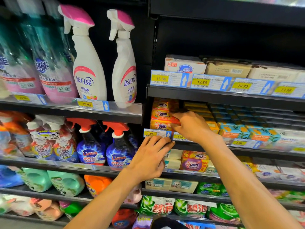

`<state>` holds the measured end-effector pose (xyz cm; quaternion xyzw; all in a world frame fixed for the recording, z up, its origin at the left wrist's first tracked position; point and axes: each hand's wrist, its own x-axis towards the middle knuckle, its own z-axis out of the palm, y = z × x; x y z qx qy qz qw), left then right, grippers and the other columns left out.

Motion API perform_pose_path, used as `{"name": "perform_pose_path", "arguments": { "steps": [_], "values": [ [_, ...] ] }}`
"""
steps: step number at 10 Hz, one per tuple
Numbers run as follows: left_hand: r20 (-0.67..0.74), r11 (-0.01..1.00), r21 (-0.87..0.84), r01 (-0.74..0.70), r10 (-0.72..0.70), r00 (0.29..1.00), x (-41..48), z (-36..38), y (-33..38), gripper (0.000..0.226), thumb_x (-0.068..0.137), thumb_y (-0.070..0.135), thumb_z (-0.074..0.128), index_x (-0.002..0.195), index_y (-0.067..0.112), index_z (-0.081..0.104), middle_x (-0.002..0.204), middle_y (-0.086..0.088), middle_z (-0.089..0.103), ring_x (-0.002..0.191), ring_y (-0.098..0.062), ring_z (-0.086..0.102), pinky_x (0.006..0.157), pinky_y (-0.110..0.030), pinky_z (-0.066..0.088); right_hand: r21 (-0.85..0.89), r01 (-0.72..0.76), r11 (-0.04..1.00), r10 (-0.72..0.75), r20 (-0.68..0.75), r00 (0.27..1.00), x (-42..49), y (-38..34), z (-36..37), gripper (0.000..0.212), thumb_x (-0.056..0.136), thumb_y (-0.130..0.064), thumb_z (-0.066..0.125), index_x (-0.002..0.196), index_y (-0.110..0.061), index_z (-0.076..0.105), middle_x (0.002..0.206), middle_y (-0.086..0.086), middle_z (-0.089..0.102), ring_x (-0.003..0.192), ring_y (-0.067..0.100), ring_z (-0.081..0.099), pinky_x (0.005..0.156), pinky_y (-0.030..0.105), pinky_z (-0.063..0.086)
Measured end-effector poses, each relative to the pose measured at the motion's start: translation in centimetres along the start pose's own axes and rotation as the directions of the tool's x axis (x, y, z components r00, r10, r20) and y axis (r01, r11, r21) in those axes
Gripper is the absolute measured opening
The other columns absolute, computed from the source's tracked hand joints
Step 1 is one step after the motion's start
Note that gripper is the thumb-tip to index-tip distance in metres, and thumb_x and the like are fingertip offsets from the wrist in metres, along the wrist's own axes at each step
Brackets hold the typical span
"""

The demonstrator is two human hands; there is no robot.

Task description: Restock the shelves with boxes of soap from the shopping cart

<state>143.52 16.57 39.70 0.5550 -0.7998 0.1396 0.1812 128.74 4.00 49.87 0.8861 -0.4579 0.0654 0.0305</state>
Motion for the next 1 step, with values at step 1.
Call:
{"name": "perform_pose_path", "arguments": {
  "steps": [1],
  "values": [
    [0.055,0.998,-0.011,0.058,-0.058,0.997,-0.21,-0.88,1.03,0.066,0.079,0.029,0.056,0.144,0.019,0.048,0.141,0.002,0.048,0.125,-0.022,0.045,0.107,-0.037,0.038,0.038,0.025,0.999,-0.023,-0.048,0.999,-1.58,-0.11,0.18,0.055,0.103,-0.052,0.049,0.153,-0.033,0.042,0.146,-0.001,0.057,0.130,0.026,0.054,0.100,0.037,0.049]
  ]
}}
